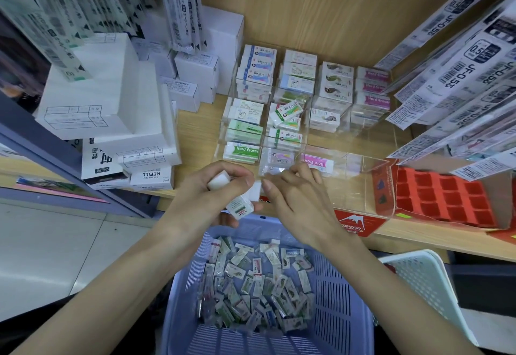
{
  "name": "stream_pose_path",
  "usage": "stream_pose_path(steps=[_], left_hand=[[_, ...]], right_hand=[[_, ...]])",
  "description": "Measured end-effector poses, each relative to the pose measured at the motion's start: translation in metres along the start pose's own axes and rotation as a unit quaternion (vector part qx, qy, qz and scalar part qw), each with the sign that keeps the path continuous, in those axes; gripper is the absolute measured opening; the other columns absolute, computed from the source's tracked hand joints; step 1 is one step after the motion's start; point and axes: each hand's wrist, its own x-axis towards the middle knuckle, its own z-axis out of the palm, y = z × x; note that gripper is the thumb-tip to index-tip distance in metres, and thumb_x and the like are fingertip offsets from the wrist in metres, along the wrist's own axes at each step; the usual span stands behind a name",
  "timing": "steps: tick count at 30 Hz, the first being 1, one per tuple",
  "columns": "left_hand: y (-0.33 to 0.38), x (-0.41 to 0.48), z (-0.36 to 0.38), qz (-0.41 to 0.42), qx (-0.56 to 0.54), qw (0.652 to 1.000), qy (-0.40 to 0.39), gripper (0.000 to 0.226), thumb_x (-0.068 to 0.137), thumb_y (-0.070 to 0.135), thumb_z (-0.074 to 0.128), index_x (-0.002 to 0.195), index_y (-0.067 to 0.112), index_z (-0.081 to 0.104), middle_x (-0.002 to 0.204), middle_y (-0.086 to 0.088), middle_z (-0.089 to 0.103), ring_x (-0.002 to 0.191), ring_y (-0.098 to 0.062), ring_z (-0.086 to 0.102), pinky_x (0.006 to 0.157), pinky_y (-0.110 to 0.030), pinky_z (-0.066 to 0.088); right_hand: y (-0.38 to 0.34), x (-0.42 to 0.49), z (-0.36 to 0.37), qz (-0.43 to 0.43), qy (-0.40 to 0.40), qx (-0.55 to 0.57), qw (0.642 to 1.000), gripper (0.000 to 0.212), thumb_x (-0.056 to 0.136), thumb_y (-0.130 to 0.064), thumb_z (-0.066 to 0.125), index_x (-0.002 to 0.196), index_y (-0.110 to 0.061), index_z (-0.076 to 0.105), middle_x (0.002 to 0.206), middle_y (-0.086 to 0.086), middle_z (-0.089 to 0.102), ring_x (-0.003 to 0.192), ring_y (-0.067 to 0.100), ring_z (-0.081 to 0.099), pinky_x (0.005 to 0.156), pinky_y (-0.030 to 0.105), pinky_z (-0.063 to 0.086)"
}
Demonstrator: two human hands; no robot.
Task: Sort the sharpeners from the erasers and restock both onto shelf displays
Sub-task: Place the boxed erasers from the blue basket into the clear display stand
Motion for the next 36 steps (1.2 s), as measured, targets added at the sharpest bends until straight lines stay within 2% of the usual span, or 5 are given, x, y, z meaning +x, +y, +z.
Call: stream_pose_path(steps=[11,20,26,33,36], left_hand=[[-0.001,0.002,-0.002,0.004,-0.022,1.000,-0.001,0.001,0.083,0.013,0.065,0.083,0.012,0.065,0.075,0.005,0.067,0.078,-0.028,0.072,0.041,-0.018,0.043],[-0.001,0.002,-0.001,0.009,-0.029,1.000,0.000,0.001,0.084,0.011,0.065,0.085,0.011,0.064,0.074,0.008,0.068,0.078,-0.027,0.072,0.041,-0.019,0.043],[0.005,0.000,0.019,0.010,-0.111,0.992,-0.054,0.021,0.089,-0.003,0.052,0.104,0.010,0.060,0.086,-0.008,0.072,0.076,-0.022,0.071,0.055,-0.022,0.053],[0.009,-0.018,0.050,0.022,-0.126,0.978,-0.165,0.051,0.072,0.008,0.059,0.122,0.015,0.051,0.084,-0.006,0.070,0.065,-0.017,0.069,0.049,-0.024,0.054],[0.000,-0.030,0.053,0.032,-0.099,0.975,-0.194,0.055,0.072,0.008,0.059,0.125,0.017,0.047,0.081,-0.007,0.072,0.071,-0.021,0.071,0.051,-0.023,0.055]], right_hand=[[0.014,0.003,-0.002,-0.017,0.142,-0.024,0.989,0.037,0.097,-0.027,0.037,0.096,-0.011,0.070,0.095,-0.001,0.069,0.093,0.019,0.048,0.077,0.031,0.032],[0.014,0.012,-0.009,-0.014,0.076,-0.055,0.996,0.030,0.090,-0.025,0.043,0.092,-0.015,0.070,0.097,-0.004,0.070,0.096,0.025,0.058,0.085,0.030,0.030],[-0.007,-0.015,-0.052,0.076,0.097,0.246,0.961,0.030,0.089,-0.018,0.047,0.112,-0.015,0.066,0.108,-0.009,0.064,0.110,0.012,0.050,0.095,0.013,0.032],[-0.020,-0.059,-0.093,0.155,0.117,0.468,0.862,0.016,0.088,-0.015,0.063,0.104,-0.019,0.064,0.089,-0.004,0.066,0.079,0.004,0.061,0.075,0.026,0.050],[-0.017,-0.070,-0.089,0.137,0.111,0.487,0.856,0.015,0.086,-0.007,0.063,0.089,-0.021,0.066,0.079,0.006,0.067,0.067,0.005,0.059,0.065,0.022,0.049]])
